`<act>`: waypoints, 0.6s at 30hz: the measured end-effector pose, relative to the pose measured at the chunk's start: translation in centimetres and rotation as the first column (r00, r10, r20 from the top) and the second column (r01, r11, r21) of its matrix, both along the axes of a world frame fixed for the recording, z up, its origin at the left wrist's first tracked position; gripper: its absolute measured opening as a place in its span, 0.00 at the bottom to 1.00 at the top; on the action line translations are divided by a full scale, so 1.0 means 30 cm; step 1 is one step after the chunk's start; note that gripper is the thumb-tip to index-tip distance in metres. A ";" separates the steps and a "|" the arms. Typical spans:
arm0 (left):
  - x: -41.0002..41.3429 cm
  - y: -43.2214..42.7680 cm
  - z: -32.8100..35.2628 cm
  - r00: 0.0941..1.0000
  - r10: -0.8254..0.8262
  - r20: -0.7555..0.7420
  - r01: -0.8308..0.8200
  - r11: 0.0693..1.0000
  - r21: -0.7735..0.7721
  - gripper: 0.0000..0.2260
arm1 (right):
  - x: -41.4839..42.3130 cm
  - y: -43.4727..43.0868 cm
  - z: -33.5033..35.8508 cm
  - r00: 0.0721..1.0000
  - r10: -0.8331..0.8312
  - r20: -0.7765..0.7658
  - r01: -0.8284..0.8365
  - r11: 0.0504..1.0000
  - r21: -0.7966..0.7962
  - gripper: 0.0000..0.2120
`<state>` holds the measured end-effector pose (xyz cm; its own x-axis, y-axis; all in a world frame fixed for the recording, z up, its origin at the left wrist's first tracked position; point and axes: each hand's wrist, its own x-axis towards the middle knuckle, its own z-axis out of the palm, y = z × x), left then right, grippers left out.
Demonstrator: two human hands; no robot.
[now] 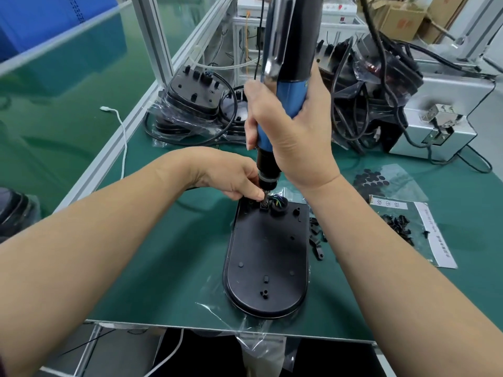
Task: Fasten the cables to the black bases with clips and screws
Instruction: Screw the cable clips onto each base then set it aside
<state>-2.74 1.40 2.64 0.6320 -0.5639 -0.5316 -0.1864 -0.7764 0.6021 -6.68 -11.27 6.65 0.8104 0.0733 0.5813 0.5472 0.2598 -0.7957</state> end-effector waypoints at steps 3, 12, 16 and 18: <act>-0.009 -0.010 0.000 1.000 -0.011 -0.019 0.010 0.997 -0.072 0.05 | -0.007 -0.002 0.004 0.998 0.057 -0.015 -0.058 0.998 -0.010 0.08; -0.015 0.017 0.028 0.991 -0.127 0.050 0.133 0.982 -0.133 0.04 | -0.004 0.025 0.007 0.941 0.328 -0.085 -0.328 0.945 0.009 0.13; 0.015 0.058 0.040 0.974 -0.116 0.195 0.131 0.989 -0.067 0.18 | 0.006 0.006 -0.003 0.937 0.334 -0.102 -0.332 0.942 0.041 0.13; 0.029 0.107 0.060 0.984 -0.166 0.057 0.164 0.985 0.043 0.25 | 0.007 0.001 -0.006 0.947 0.307 -0.097 -0.306 0.952 0.026 0.15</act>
